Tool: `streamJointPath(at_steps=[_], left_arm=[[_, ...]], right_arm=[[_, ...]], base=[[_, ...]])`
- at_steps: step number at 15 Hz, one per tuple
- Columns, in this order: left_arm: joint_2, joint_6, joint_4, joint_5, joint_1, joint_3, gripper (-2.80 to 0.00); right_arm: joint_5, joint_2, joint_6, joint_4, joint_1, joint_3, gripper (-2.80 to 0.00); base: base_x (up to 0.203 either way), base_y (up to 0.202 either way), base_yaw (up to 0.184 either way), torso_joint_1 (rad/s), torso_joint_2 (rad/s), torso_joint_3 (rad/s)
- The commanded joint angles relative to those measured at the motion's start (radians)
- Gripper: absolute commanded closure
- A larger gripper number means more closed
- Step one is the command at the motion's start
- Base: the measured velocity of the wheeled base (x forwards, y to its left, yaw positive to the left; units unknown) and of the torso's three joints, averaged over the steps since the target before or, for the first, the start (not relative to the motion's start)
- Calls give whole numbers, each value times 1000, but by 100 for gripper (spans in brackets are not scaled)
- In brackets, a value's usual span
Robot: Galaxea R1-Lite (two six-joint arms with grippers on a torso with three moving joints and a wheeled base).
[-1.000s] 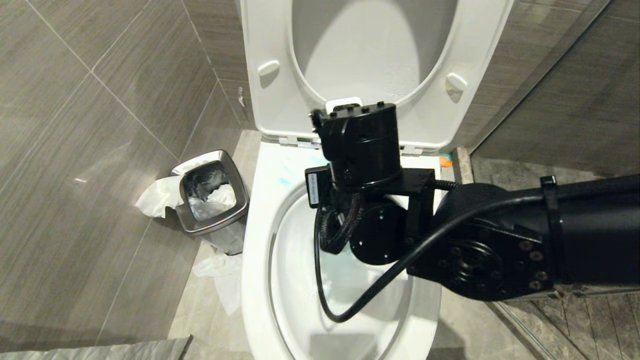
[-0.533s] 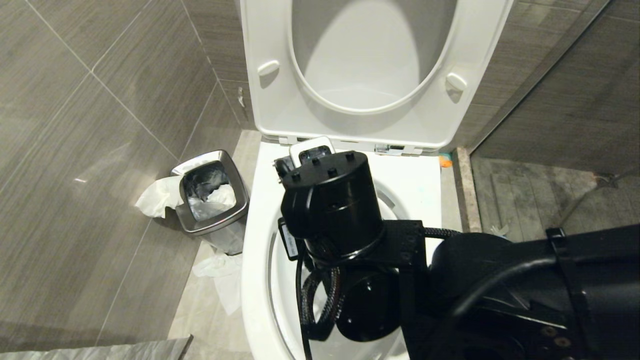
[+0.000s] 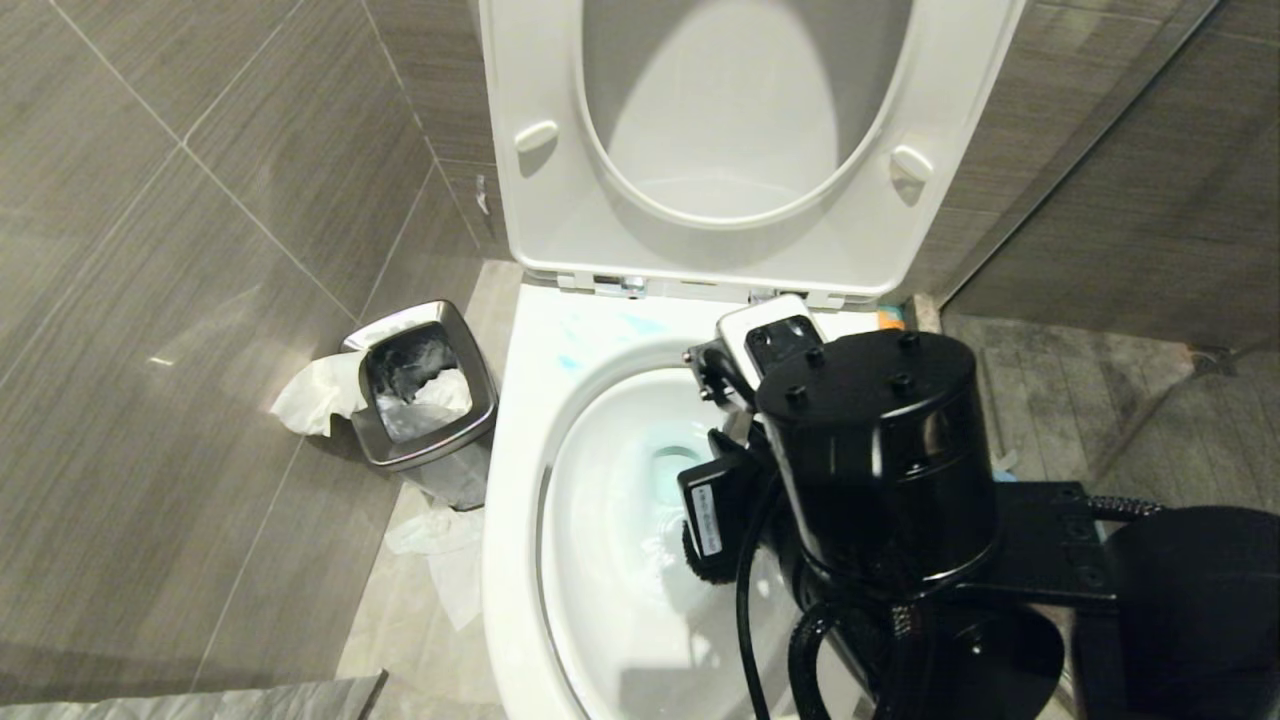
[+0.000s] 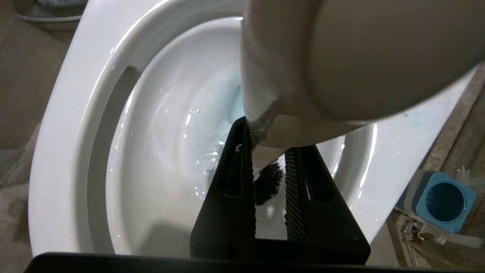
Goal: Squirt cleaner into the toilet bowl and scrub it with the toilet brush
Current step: Scrub the toilet bowl
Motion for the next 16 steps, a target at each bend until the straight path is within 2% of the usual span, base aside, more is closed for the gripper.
streamJointPath(at_steps=[1,5,13,16], left_arm=[[0,0,0,0,0,0,0],[0,1,0,0,0,0,0],[0,1,0,0,0,0,0],[0,1,0,0,0,0,0]], right_arm=[[-3,-6,1,-4,-17,-43,0],[-2,71,-5,1,-18,-161,0],[4,288,4,-50,-104,-235,0],[3,323,3,-54,-112,-280,0]], base=[[0,0,0,0,0,0],[0,0,0,0,0,0],[0,0,0,0,0,0],[0,0,0,0,0,0]])
